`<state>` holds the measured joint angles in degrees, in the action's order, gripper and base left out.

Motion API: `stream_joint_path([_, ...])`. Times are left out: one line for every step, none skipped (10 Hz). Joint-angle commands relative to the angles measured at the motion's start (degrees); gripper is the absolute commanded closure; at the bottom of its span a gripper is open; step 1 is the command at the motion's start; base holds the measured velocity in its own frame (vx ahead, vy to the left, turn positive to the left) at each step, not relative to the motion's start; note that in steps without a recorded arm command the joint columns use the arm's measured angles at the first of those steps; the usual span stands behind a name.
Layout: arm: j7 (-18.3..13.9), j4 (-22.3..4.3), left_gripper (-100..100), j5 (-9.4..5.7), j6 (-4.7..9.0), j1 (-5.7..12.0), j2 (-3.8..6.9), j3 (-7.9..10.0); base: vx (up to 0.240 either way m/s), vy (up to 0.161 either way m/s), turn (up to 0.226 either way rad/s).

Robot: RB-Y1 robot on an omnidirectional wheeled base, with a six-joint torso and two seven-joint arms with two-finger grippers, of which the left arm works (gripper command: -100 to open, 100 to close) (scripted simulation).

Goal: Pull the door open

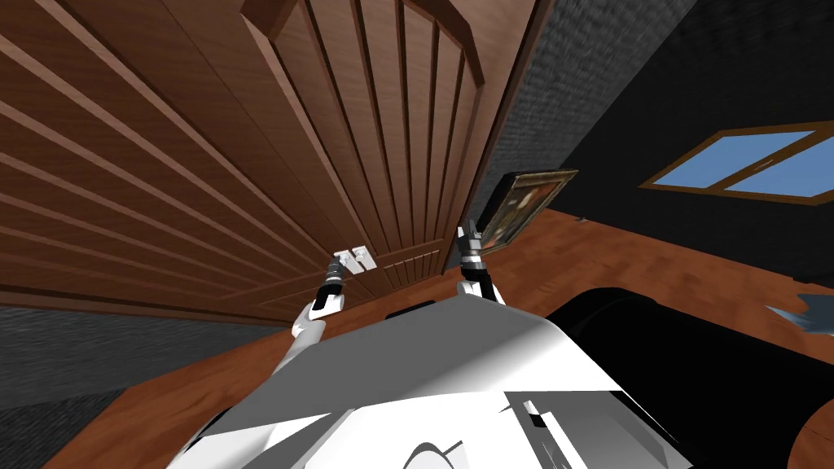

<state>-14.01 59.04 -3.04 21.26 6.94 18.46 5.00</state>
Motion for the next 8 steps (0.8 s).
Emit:
stream_joint_path([-0.02, -0.07, 100, -0.04, -0.09, -0.13, 0.14, 0.17, -0.017, 0.011, -0.013])
stream_joint_path([-0.02, -0.07, 100, -0.04, -0.09, -0.13, 0.14, 0.17, -0.006, 0.001, 0.004])
stream_joint_path([-0.02, -0.07, 100, -0.04, -0.09, -0.13, 0.14, 0.17, 0.0, 0.0, 0.0])
stream_joint_path([-0.17, -0.47, 100, -0.18, -0.14, -1.11, 1.07, 0.83, -0.096, 0.078, 0.13])
stream_joint_path([-0.24, -0.54, 100, -0.22, -0.16, -1.37, 1.37, 1.01, -0.179, 0.127, 0.134])
stream_joint_path([-0.41, -0.66, 100, -0.3, -0.18, -1.85, 1.93, 1.29, -0.204, 0.1, 0.102])
stream_joint_path([-0.65, -1.32, -100, -0.21, 0.45, -0.91, 1.69, 0.51, -0.197, 0.06, 0.012])
stream_joint_path([-0.96, -0.9, -100, -0.17, 0.55, -1.04, 1.66, 0.01, -0.182, 0.032, -0.049])
